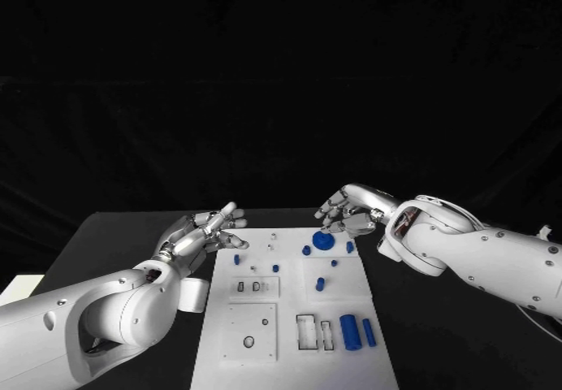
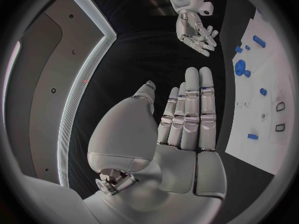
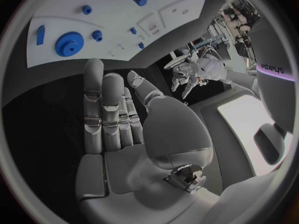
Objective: Assemble the parts on the task board
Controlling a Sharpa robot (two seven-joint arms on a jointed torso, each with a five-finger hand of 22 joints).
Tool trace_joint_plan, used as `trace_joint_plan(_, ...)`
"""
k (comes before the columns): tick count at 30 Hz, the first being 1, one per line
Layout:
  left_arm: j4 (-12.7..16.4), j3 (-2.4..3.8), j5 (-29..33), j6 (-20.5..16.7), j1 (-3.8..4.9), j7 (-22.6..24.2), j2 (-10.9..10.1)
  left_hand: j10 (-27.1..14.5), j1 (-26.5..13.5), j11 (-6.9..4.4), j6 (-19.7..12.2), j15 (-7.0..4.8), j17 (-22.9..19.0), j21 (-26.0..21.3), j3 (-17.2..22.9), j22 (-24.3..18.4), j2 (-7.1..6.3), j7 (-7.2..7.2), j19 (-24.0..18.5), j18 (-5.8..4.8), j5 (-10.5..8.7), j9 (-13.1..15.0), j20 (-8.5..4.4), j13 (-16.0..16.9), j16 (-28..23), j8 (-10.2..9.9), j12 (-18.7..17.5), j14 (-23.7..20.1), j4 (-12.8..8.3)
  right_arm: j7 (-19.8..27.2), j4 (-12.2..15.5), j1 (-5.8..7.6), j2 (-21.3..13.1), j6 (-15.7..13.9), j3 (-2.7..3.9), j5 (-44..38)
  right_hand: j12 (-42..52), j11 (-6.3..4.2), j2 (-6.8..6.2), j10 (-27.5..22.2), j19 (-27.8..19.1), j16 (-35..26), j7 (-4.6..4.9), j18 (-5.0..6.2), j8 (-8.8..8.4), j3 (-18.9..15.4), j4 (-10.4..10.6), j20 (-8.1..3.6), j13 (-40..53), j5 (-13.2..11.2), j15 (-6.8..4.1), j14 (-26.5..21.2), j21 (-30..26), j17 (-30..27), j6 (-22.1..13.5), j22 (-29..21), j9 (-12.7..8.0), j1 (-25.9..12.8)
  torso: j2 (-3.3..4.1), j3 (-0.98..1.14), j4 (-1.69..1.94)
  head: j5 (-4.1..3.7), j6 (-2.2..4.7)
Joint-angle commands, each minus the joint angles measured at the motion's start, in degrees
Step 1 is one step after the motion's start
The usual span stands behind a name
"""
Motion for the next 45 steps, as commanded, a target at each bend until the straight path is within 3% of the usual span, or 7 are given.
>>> trace_joint_plan(1, 1.14, 0.26, 1.69, 2.88, 0.42, -0.16, -0.11, -0.23, -0.66, 0.3, 0.07, 0.02, 0.71, 0.5, -0.57, 0.22, 0.24, 0.38, -0.4, 0.0, -0.24, -0.07, 0.16, 0.09, 0.35, -0.34, -0.44, -0.63, 0.1, -8.51, 1.21, 0.68, -0.18, 4.4, 0.24, -16.09, -0.21, -0.03, -0.38, -1.39, 1.35, 4.97, -0.55, -0.46, -0.21, 0.17, 0.62, 0.17, 0.04, -0.4, 0.12, 3.07, 6.28, 5.69, -0.41, 7.11, -0.07, -0.6, 2.23, -0.03, 0.99, -0.62, 0.51)
trace_joint_plan(2, 1.46, 0.33, 1.71, 2.94, 0.59, -0.18, -0.22, -0.3, -0.75, 0.32, 0.03, 0.05, 0.98, 0.66, -0.74, 0.32, 0.22, 0.4, -0.39, 0.01, -0.24, -0.07, 0.18, 0.09, 0.45, -0.45, -0.58, -0.8, 0.12, -9.1, 1.38, 0.98, -0.07, 4.79, 0.3, -17.35, -0.04, -0.03, -0.69, -1.73, 2.97, 6.73, -0.71, -1.39, -0.21, 0.29, 0.98, 0.21, 0.17, -0.43, 0.25, 2.64, 12.54, 7.52, -0.53, 14.58, -0.03, -0.65, 2.59, -0.03, 1.0, -0.62, 0.71)
trace_joint_plan(3, 1.77, 0.38, 1.73, 3.0, 0.75, -0.2, -0.33, -0.35, -0.79, 0.34, 0.01, 0.06, 1.12, 0.74, -0.83, 0.36, 0.2, 0.42, -0.4, 0.01, -0.24, -0.08, 0.19, 0.09, 0.5, -0.52, -0.66, -0.89, 0.12, -9.57, 1.48, 1.28, 0.11, 5.21, 0.35, -18.49, -0.16, 0.14, -0.98, -2.09, 3.37, 7.83, -0.94, -1.76, -0.21, 0.31, 1.14, 0.23, 0.18, -0.45, 0.28, 2.45, 15.12, 8.84, -0.6, 17.74, -0.01, -0.63, 2.84, -0.03, 1.0, -0.64, 0.74)
trace_joint_plan(9, 2.94, 0.54, 1.75, 3.37, 1.42, -0.24, -0.56, -0.77, -2.26, 0.52, -0.23, 0.2, 2.89, 1.68, -2.6, 0.91, 0.14, 0.56, -0.75, 0.03, -0.3, -0.08, 0.33, 0.13, 1.22, -1.22, -1.38, -1.71, 0.96, -11.85, 2.05, 2.18, 1.23, 7.47, 0.47, -23.9, -0.12, 0.31, -2.06, -2.56, 4.27, 14.07, -1.08, -2.58, -0.19, 0.63, 2.08, 0.46, 0.46, -1.07, 0.28, 2.16, 22.41, 16.43, -1.56, 25.77, -0.01, 0.18, 3.98, -0.15, 1.38, -0.94, 0.96)
trace_joint_plan(23, 4.13, 0.59, 1.75, 3.5, 1.68, -0.68, -0.84, -1.36, -2.49, 0.71, -0.61, 0.36, 3.72, 2.07, -3.38, 1.13, 0.43, 0.76, -1.14, 0.02, -0.26, -0.12, 0.45, 0.07, 1.33, -1.67, -1.65, -2.37, 1.24, -12.9, 1.79, 2.53, 2.86, 10.92, 0.48, -27.56, -0.26, 0.59, -2.35, -3.9, 3.02, 16.97, -0.5, -1.9, -0.12, 0.85, 3.06, 0.73, 0.25, -1.27, 0.49, 2.14, 21.37, 19.84, -0.8, 22.87, 0.19, 0.94, 5.47, -0.46, 2.87, -1.74, 0.51)
trace_joint_plan(32, 4.37, 0.59, 1.75, 3.39, 1.7, -0.94, -0.92, -1.84, -2.37, 0.87, -0.93, 0.48, 4.15, 2.24, -3.65, 1.24, 0.69, 0.95, -1.4, 0.0, -0.23, -0.17, 0.55, 0.01, 1.38, -1.88, -1.71, -2.66, 1.27, -12.69, 1.17, 2.46, 3.75, 12.14, 0.38, -28.18, -0.09, 0.56, -2.08, -3.66, 2.91, 17.47, 0.11, -1.86, -0.08, 1.14, 3.49, 0.77, 0.21, -1.32, 0.49, 2.09, 21.54, 20.29, -0.49, 22.88, 0.24, 1.16, 6.16, -0.64, 3.19, -2.04, 0.64)
trace_joint_plan(45, 4.5, 0.61, 1.75, 3.28, 1.78, -0.99, -1.2, -2.16, -2.12, 0.98, -1.12, 0.61, 4.44, 2.29, -3.83, 1.28, 0.85, 1.04, -1.77, -0.02, -0.21, -0.18, 0.65, -0.03, 1.27, -1.95, -1.69, -3.11, 1.18, -11.89, 0.59, 2.09, 4.22, 14.96, 0.16, -28.09, -0.07, 0.65, -1.74, -3.42, 2.79, 17.9, 0.36, -1.85, -0.14, 1.64, 3.81, 0.86, 0.12, -1.34, 0.55, 2.04, 21.67, 20.7, -0.5, 22.91, 0.19, 1.41, 7.14, -0.66, 3.89, -2.51, 0.72)
